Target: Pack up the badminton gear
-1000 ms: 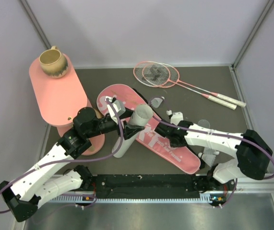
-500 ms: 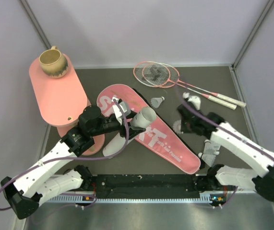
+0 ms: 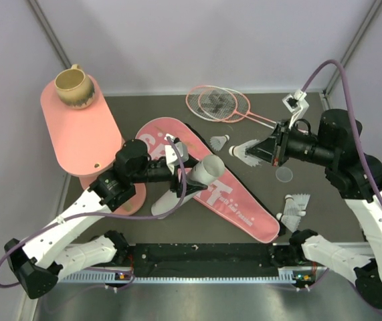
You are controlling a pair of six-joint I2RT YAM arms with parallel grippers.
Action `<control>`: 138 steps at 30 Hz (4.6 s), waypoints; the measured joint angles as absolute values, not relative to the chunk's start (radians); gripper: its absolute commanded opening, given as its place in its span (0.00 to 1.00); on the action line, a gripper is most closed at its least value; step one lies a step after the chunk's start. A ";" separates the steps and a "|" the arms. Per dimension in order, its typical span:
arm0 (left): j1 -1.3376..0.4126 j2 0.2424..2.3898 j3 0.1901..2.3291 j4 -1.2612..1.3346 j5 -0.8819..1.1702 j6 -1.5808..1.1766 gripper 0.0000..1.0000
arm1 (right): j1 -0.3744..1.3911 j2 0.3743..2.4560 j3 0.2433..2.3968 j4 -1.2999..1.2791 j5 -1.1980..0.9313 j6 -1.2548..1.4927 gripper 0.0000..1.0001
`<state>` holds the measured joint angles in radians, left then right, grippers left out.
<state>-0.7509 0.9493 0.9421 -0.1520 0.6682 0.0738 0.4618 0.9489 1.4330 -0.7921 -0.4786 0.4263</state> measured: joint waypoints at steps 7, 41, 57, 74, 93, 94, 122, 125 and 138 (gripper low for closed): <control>-0.752 0.953 0.923 -0.141 0.691 0.106 0.11 | 0.498 0.989 1.434 -0.801 -0.617 0.420 0.00; -0.752 0.944 0.873 -0.097 0.694 0.093 0.09 | 0.798 1.163 1.336 -0.754 -0.315 0.413 0.68; -0.752 0.902 0.839 -0.067 0.573 0.051 0.09 | 0.700 0.802 1.175 -0.561 0.191 0.439 0.89; -0.752 0.761 0.774 -0.007 0.481 0.054 0.09 | 0.494 1.594 1.100 -0.268 0.133 0.259 0.75; -0.752 0.780 0.774 0.002 0.485 0.064 0.09 | 0.588 2.055 1.523 -0.282 0.292 0.192 0.50; -0.752 0.782 0.774 0.002 0.486 0.062 0.09 | 0.591 2.074 1.535 -0.284 0.306 0.191 0.44; -0.752 0.799 0.774 0.000 0.497 0.084 0.09 | 0.361 1.375 1.120 -0.380 -0.094 0.284 0.00; -0.752 0.822 0.775 -0.003 0.505 0.093 0.09 | 0.366 1.207 1.104 -0.480 -0.274 0.255 0.00; -0.754 0.877 0.794 -0.034 0.568 0.122 0.09 | 0.493 0.944 1.359 -0.891 -0.626 0.194 0.00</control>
<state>-0.7536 0.8772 0.7940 -0.0341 0.5682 0.1223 0.4927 0.9436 1.3586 -0.8913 -0.6262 0.1936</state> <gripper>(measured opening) 0.710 0.006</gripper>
